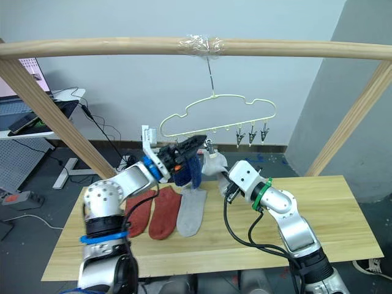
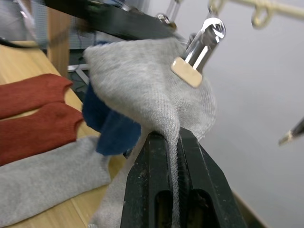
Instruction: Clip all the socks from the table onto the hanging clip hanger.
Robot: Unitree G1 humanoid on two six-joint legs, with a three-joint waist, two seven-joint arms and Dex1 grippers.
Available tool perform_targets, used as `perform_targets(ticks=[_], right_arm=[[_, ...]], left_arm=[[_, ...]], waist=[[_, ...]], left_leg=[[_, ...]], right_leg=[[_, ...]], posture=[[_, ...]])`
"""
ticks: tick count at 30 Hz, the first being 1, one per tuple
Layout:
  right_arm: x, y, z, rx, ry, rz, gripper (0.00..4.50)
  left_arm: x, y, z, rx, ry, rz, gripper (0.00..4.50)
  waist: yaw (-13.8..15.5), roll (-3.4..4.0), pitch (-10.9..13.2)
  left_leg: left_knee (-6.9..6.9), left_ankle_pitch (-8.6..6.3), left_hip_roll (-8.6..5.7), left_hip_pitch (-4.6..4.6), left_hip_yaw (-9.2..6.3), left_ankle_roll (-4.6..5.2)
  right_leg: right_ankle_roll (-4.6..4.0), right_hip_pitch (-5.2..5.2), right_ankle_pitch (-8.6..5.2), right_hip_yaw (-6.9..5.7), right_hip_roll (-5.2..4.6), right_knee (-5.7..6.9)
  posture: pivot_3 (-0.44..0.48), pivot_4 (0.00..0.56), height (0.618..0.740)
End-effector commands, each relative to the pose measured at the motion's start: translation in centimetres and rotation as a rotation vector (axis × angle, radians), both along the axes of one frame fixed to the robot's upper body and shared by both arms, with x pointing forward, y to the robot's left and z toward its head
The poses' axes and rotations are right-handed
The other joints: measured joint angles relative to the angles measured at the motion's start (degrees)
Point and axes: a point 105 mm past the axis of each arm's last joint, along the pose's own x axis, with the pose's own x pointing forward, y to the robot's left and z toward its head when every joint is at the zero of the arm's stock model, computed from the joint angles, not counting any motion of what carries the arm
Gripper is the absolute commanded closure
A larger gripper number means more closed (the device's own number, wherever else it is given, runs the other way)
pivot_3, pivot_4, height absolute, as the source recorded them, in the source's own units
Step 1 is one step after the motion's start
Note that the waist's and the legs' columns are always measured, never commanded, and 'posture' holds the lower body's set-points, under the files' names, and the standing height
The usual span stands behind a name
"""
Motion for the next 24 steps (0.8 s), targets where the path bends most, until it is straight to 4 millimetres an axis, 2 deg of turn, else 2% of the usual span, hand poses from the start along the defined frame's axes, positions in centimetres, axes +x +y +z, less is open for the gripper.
perform_targets(ticks=[1, 4, 5, 7, 11, 17, 21, 24], right_arm=[[1.0, 0.0, 0.9, 0.068, -0.028, -0.037, 4.5], [1.2, 0.1, 0.6, 0.088, -0.009, -0.041, 4.5], [1.1, 0.1, 0.5, 0.1, 0.005, -0.04, 4.24], [1.0, 0.1, 0.2, 0.114, 0.029, -0.033, 3.72], [0.6, -0.5, -0.7, 0.126, 0.081, -0.041, 2.33], [0.1, -2.4, -1.1, 0.152, 0.123, -0.112, 0.12], [0.1, -4.2, 0.7, 0.244, 0.118, -0.228, 0.05], [0.2, -4.6, 2.3, 0.307, 0.098, -0.278, 0.05]], left_arm=[[-2.0, -0.1, 0.0, 0.18, -0.092, -0.057, 0.02], [-1.7, 1.8, -0.7, 0.431, -0.205, 0.084, 0.02], [-1.5, 2.3, -0.8, 0.478, -0.225, 0.131, 0.0], [-2.0, 2.4, -0.7, 0.464, -0.257, 0.148, 0.0], [-4.5, 1.8, 0.2, 0.335, -0.337, 0.023, 0.0], [-6.8, 1.1, 0.3, 0.282, -0.393, -0.03, 0.0], [-8.5, 0.4, 0.0, 0.31, -0.435, -0.102, 0.0], [-8.8, 0.8, 0.1, 0.321, -0.464, -0.098, 0.0]], waist=[[0.2, 0.0, 0.0], [0.8, 0.0, 0.0], [1.4, 0.0, 0.0], [2.0, 0.0, 0.0], [2.6, 0.0, 0.0], [3.1, 0.01, 0.0], [3.1, 0.02, 0.0], [3.1, 0.02, 0.0]], left_leg=[[0.0, 0.0, 0.01, -0.01, -0.01, 0.0], [0.01, 0.0, 0.01, -0.05, 0.0, 0.0], [0.01, 0.0, 0.01, -0.04, 0.02, 0.0], [0.02, 0.0, 0.03, -0.04, 0.04, -0.01], [0.0, 0.0, 0.07, -0.07, 0.09, -0.01], [0.01, 0.0, 0.1, -0.15, 0.16, -0.01], [0.02, 0.0, 0.15, -0.14, 0.22, 0.0], [0.02, 0.0, 0.18, -0.13, 0.24, 0.0]], right_leg=[[-0.05, -0.02, 0.03, -0.01, 0.0, 0.0], [-0.2, -0.05, 0.12, 0.0, 0.01, -0.01], [-0.23, -0.06, 0.14, 0.02, 0.01, -0.03], [-0.27, -0.06, 0.16, 0.02, 0.01, -0.04], [-0.32, -0.1, 0.15, 0.02, 0.01, -0.05], [-0.33, -0.19, 0.12, 0.05, 0.0, -0.04], [-0.26, -0.2, 0.0, 0.07, 0.01, -0.04], [-0.36, -0.21, -0.04, 0.07, 0.02, -0.02]], posture=[[-0.058, 0.106, 0.74], [-0.037, 0.102, 0.74], [-0.031, 0.102, 0.74], [-0.025, 0.1, 0.74], [-0.013, 0.098, 0.74], [-0.008, 0.099, 0.74], [-0.008, 0.099, 0.74], [-0.01, 0.103, 0.74]])
